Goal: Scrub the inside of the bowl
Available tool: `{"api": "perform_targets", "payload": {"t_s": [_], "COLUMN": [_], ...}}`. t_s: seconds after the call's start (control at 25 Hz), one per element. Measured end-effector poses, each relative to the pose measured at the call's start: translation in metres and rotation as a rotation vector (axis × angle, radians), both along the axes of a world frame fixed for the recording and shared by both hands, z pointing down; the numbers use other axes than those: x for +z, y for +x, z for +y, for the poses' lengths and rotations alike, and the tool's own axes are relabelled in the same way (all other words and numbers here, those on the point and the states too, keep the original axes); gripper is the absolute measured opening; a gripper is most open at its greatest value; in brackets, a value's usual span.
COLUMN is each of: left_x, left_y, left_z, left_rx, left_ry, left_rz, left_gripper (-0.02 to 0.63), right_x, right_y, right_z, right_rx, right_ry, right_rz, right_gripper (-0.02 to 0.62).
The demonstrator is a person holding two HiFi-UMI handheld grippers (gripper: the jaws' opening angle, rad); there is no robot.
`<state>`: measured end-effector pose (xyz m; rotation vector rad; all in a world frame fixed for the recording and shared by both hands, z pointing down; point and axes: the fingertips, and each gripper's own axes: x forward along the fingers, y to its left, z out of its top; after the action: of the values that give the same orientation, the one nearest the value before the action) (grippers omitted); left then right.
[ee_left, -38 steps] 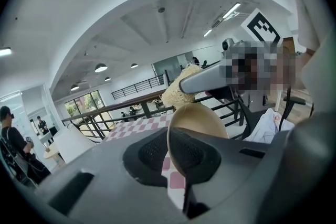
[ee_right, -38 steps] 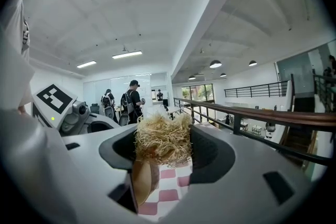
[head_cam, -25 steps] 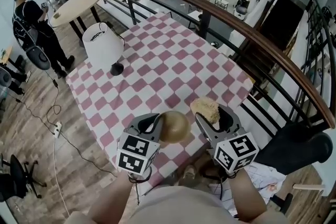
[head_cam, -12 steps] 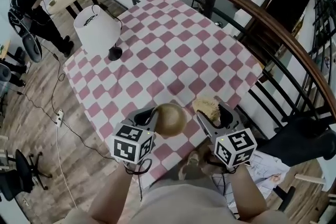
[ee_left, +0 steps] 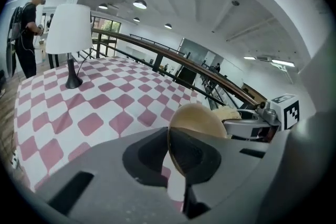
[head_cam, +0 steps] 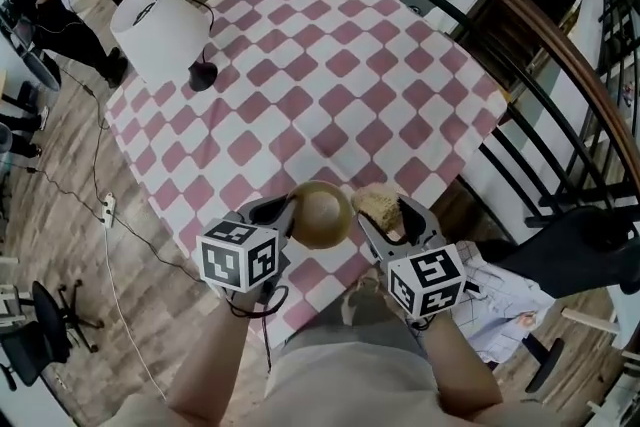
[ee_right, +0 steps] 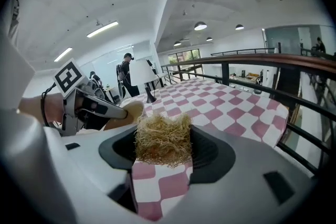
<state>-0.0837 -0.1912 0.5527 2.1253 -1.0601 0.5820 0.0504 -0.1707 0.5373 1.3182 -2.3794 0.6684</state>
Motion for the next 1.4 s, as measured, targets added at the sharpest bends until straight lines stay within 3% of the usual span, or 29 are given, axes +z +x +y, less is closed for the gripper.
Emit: {"api": "perform_targets", "payload": {"t_s": [0.4, 0.6, 0.72, 0.96, 1.2, 1.4], "left_x": [0.053, 0.091, 0.11, 0.137, 0.156, 0.16], "left_y": [0.003, 0.01, 0.013, 0.015, 0.013, 0.009], "left_z": [-0.014, -0.013, -0.013, -0.009, -0.004, -0.004], "left_rx": [-0.023, -0.013, 0.011, 0.016, 0.037, -0.022], "left_ry": [-0.049, -0.109, -0.103, -0.148, -0.193, -0.199], "left_rz": [-0.027, -0.003, -0.049, -0.068, -0.111, -0.077], "left_gripper": [0.025, 0.025, 0.025, 0.026, 0.029, 0.029], "right_x": [0.05, 0.082, 0.101, 0.109, 0.123, 0.124], "right_y": [0.01, 0.014, 0.014, 0.015, 0.011, 0.01], "right_z": [0.002, 0.003, 0.003, 0.002, 0.008, 0.013], "right_rx": [-0.022, -0.033, -0.035, -0.041, -0.062, -0.06], "right_ry": [-0.078, -0.129, -0.152, -0.104, -0.129, -0.124], "right_rz": [0.05, 0.066, 0.075, 0.132, 0.128, 0.137], "right_gripper": [0.258, 0.258, 0.258, 0.258, 0.258, 0.258]}}
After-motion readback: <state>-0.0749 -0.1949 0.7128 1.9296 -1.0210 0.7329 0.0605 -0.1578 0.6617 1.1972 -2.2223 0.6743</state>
